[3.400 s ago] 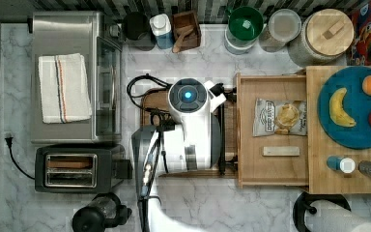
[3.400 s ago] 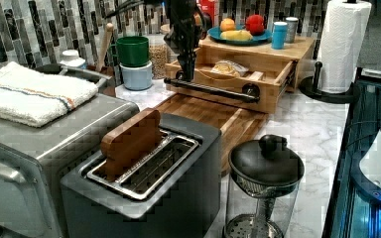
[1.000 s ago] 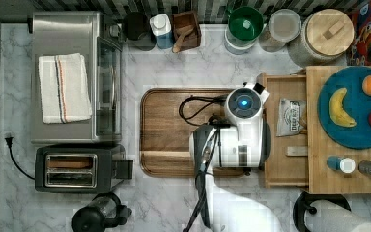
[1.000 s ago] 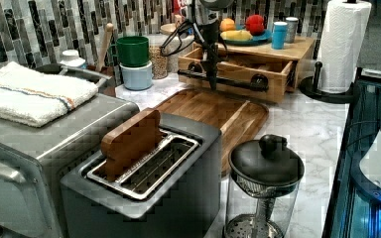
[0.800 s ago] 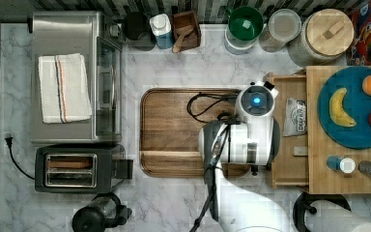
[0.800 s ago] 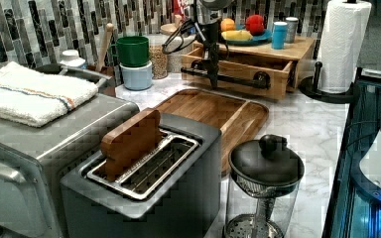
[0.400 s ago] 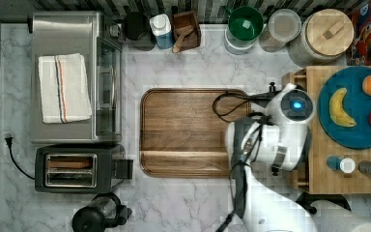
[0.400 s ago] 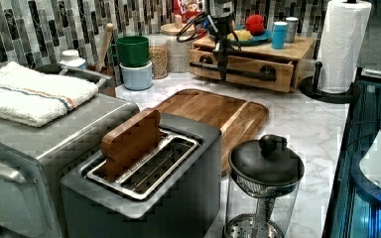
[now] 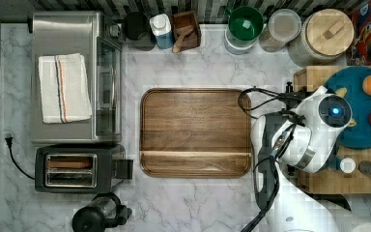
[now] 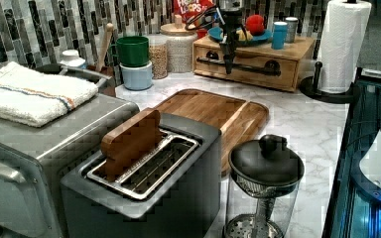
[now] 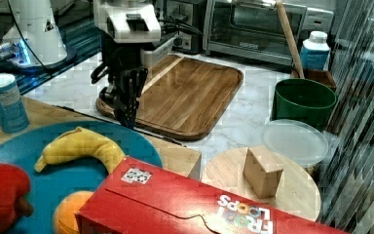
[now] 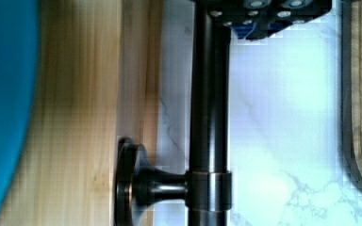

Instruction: Close the drawer.

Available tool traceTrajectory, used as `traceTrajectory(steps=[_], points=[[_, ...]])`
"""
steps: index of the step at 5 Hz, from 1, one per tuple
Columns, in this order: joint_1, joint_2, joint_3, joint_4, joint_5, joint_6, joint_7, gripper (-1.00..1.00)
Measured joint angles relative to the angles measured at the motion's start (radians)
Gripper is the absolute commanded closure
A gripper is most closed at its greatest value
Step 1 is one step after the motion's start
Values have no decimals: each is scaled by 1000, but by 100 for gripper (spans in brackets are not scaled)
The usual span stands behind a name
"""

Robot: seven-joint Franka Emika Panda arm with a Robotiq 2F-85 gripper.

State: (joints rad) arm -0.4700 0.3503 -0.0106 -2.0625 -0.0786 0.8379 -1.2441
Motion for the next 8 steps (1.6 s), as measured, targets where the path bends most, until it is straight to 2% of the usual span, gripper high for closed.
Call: traceTrajectory(steps=[8], points=[[1,19,10,33,-11,-34,-60,100]])
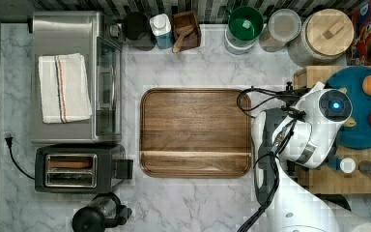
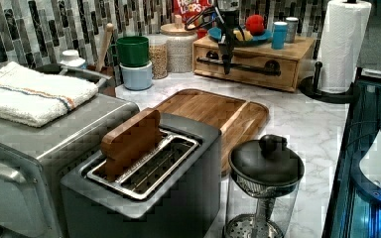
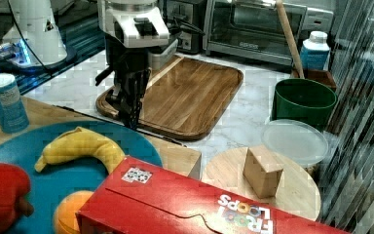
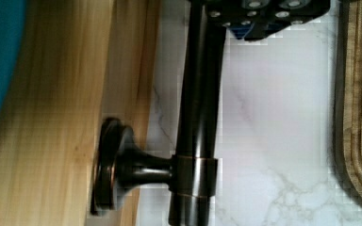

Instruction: Close the drawer.

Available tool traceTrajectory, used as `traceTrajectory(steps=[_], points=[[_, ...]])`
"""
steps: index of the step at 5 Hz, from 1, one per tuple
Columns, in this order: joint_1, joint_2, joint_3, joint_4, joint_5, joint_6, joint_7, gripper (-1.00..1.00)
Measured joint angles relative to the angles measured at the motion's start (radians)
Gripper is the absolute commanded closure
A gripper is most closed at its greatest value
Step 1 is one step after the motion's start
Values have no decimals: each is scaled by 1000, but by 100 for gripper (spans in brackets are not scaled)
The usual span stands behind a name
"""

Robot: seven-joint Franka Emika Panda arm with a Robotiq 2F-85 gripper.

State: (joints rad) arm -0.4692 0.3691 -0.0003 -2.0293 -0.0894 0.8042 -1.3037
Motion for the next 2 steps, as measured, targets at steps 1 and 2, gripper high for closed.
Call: traceTrajectory(steps=[1,2], points=[[0,0,0,0,0,0,0,100],[1,1,-2,0,0,2,-7,100]])
